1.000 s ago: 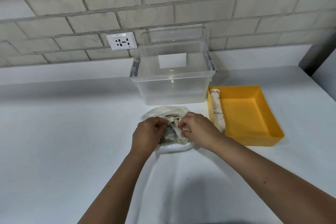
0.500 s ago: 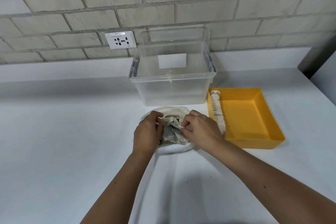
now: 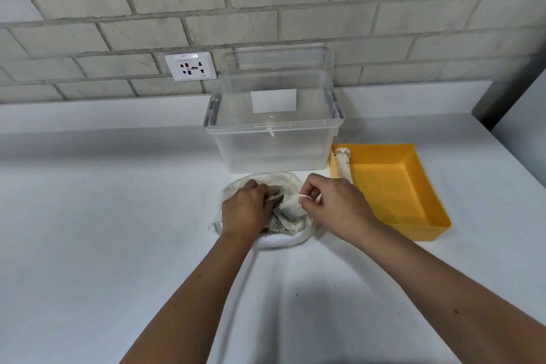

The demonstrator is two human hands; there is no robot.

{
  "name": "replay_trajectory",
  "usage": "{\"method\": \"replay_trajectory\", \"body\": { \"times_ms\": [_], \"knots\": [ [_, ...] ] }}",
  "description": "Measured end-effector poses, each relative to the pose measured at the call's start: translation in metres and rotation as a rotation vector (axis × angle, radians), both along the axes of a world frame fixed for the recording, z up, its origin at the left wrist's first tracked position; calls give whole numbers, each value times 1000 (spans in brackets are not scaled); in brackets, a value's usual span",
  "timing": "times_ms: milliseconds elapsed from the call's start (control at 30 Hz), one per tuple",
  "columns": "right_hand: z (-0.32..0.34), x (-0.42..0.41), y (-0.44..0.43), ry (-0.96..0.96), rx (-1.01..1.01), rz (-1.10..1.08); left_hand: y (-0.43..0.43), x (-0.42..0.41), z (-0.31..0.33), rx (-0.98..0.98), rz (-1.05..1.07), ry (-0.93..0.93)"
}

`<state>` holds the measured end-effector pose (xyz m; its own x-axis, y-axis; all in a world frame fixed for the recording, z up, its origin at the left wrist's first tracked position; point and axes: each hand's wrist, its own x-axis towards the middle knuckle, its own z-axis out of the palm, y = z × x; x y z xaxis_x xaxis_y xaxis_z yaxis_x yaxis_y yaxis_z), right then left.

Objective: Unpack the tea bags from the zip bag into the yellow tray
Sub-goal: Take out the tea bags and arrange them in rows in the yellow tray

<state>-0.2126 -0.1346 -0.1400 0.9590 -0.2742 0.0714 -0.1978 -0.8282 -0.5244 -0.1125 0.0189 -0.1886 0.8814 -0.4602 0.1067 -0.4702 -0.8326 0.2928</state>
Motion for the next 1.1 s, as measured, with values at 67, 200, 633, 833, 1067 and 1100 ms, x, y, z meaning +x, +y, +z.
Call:
{"method": "replay_trajectory", "body": {
  "times_ms": [67,200,633,833,1067,1100],
  "knots": [
    [1,-3,-3,-10,19,-5,3,0,4,-102,55,57],
    [3,-7,-13,-31,105,-33,20,-3,13,-515,128,282],
    [21,3,-13,-40,864,-124,12,-36,41,-1282,143,1091],
    [28,2,-13,5,1043,-99,0,-46,35,-1271,191,1139],
    [28,1,-11,7,961,-60,-6,-55,39,-1225,187,1030],
    [28,2,-12,10,931,-51,-5,-55,39,-1216,174,1027]
  ]
}}
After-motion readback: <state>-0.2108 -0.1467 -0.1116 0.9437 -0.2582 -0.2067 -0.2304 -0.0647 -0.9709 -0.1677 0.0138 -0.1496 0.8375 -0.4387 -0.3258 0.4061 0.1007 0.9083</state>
